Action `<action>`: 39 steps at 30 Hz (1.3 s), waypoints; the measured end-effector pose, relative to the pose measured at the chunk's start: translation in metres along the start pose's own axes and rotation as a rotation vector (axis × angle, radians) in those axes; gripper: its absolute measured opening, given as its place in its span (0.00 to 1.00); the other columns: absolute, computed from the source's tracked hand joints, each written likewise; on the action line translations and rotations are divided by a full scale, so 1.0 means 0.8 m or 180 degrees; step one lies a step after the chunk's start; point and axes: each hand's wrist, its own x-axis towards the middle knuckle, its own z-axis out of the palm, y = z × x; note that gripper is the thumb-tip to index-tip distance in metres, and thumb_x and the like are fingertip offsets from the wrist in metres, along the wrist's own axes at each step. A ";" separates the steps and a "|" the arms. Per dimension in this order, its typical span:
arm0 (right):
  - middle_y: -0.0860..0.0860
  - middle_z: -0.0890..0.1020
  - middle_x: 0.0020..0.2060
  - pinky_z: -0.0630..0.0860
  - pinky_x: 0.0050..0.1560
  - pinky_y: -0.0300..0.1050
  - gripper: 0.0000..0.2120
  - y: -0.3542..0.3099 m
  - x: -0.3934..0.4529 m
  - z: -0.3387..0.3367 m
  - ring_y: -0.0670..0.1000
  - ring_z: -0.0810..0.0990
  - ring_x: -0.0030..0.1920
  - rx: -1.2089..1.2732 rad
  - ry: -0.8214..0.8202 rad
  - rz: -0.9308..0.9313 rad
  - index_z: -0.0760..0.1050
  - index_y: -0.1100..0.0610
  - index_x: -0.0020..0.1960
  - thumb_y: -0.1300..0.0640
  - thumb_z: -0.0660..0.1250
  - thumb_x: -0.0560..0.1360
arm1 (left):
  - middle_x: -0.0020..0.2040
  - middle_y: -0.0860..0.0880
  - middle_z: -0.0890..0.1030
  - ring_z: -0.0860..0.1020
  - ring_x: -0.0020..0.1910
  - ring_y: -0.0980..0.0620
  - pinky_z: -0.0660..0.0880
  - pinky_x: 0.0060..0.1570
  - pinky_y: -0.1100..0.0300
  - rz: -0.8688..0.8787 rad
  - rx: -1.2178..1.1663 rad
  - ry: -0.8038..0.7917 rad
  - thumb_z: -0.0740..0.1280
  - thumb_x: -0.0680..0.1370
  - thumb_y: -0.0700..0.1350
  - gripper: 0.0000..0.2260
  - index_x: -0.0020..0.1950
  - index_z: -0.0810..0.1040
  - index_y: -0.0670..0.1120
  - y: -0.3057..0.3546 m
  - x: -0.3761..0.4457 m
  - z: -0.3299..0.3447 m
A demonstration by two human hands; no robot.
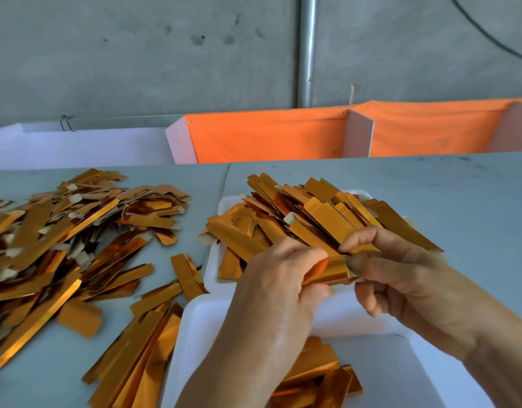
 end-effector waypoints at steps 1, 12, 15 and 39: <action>0.56 0.76 0.27 0.73 0.24 0.38 0.07 0.000 0.000 0.000 0.50 0.75 0.24 -0.0014 -0.0022 -0.0061 0.80 0.55 0.42 0.59 0.70 0.64 | 0.53 0.66 0.71 0.70 0.54 0.63 0.67 0.48 0.74 -0.0049 -0.0064 0.0029 0.69 0.74 0.53 0.17 0.63 0.73 0.60 -0.001 0.000 0.000; 0.54 0.81 0.34 0.77 0.33 0.39 0.04 -0.002 -0.001 -0.002 0.53 0.81 0.33 -0.0457 -0.0163 -0.0629 0.79 0.54 0.43 0.57 0.72 0.68 | 0.47 0.67 0.74 0.71 0.52 0.70 0.69 0.45 0.80 -0.0366 -0.0657 -0.0035 0.72 0.71 0.53 0.18 0.61 0.77 0.59 -0.008 -0.001 -0.004; 0.55 0.81 0.37 0.77 0.34 0.41 0.05 -0.005 -0.004 -0.005 0.54 0.81 0.35 -0.0498 -0.0310 -0.0630 0.80 0.55 0.44 0.57 0.72 0.69 | 0.48 0.66 0.76 0.72 0.51 0.69 0.70 0.46 0.77 -0.0380 -0.0737 -0.0096 0.72 0.71 0.53 0.18 0.60 0.77 0.60 -0.009 -0.003 -0.008; 0.57 0.74 0.31 0.73 0.27 0.40 0.07 0.005 0.001 -0.006 0.51 0.74 0.27 0.0154 -0.0521 -0.0151 0.79 0.60 0.44 0.60 0.65 0.68 | 0.52 0.67 0.71 0.70 0.50 0.68 0.67 0.47 0.78 0.0038 -0.0122 -0.0185 0.70 0.73 0.52 0.23 0.67 0.71 0.60 -0.006 -0.003 -0.007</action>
